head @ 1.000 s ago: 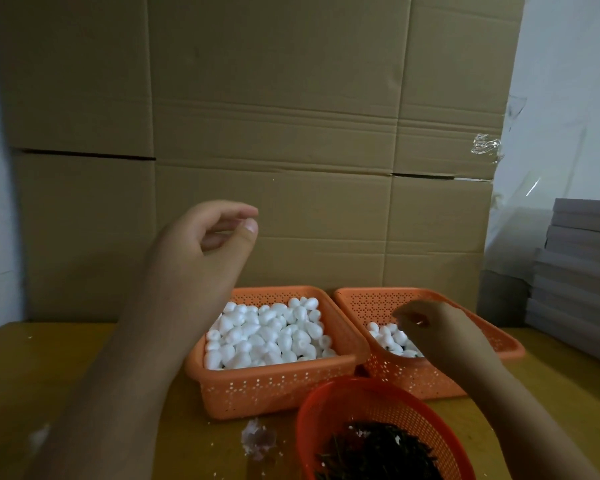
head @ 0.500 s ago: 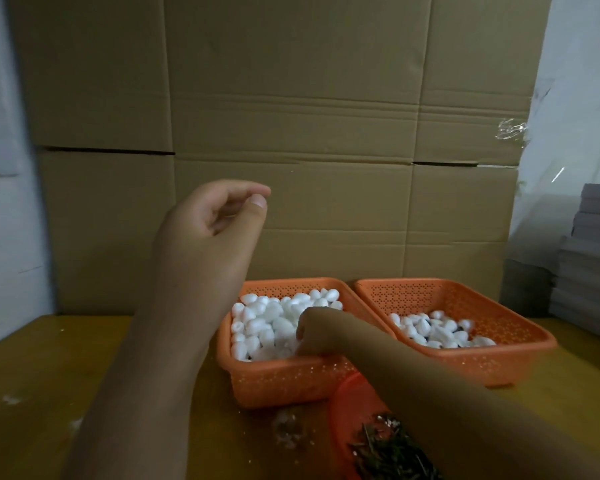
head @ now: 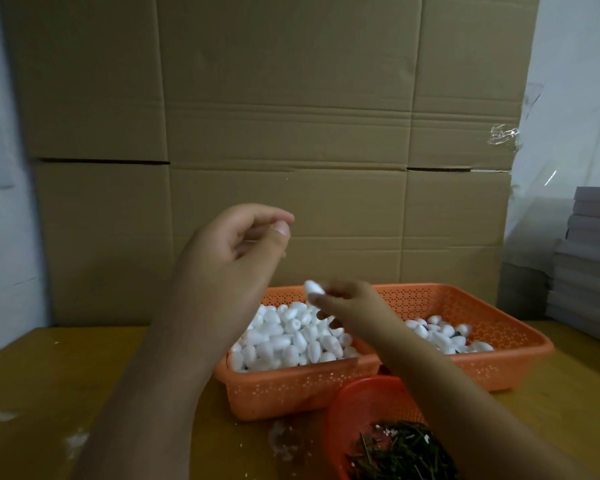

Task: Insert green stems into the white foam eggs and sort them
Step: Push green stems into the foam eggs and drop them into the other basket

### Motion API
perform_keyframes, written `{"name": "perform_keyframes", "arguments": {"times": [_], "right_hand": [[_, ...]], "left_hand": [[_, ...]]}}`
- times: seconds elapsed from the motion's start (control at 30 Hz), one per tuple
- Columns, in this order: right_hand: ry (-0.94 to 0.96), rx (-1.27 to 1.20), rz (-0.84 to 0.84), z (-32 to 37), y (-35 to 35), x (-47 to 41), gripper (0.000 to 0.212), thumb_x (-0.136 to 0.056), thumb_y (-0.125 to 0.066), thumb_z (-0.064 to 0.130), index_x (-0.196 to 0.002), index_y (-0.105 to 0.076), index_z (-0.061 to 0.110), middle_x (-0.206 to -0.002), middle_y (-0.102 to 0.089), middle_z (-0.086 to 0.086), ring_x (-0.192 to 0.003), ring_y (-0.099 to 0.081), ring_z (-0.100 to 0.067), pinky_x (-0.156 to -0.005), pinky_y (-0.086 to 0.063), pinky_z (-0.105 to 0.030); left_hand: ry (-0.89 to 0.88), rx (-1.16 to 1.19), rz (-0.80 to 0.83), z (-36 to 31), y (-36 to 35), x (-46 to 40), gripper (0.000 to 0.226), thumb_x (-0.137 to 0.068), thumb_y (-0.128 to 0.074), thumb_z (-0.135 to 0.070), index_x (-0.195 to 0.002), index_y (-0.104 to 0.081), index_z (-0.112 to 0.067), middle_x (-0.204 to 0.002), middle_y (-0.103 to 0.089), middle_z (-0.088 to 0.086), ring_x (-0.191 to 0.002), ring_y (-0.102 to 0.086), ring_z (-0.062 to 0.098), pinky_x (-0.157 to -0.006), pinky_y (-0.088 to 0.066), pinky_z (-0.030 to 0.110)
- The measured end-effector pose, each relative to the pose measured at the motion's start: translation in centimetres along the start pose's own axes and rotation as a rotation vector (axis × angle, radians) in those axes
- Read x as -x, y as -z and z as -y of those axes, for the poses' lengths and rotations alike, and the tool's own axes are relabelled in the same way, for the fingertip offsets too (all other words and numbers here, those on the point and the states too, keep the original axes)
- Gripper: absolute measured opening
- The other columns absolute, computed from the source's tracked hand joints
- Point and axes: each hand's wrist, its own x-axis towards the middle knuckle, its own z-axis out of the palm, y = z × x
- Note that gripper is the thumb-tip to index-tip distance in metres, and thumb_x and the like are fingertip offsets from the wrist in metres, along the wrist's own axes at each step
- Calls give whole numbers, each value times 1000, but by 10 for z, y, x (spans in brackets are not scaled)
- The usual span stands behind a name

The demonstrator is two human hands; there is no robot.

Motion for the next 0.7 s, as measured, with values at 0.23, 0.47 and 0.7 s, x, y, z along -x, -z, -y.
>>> {"name": "perform_keyframes", "arguments": {"times": [0.23, 0.47, 0.7], "right_hand": [[72, -855, 168, 35, 42, 67, 34, -91, -53, 27, -123, -64, 27, -101, -72, -14, -75, -68, -17, -65, -55, -24], [83, -916, 242, 59, 60, 85, 37, -90, -55, 37, -117, -65, 14, -81, -70, -7, -65, -64, -12, -64, -52, -22], [111, -914, 280, 62, 66, 90, 36, -80, -63, 46, -98, -74, 17, -82, -71, -2, -74, -66, -8, -70, -53, -20]], "left_hand": [[-44, -26, 95, -6, -26, 8, 26, -80, -54, -45, -104, -59, -53, -100, -69, -22, -93, -67, 3, -87, -52, 34], [-219, -119, 173, -28, -42, 23, 44, -73, -62, -49, -116, -53, -58, -117, -58, -30, -108, -59, -5, -79, -50, 12], [-324, -151, 145, -37, -58, 33, 37, -77, -67, -40, -111, -58, -52, -112, -62, -26, -105, -62, 2, -83, -55, 33]]}}
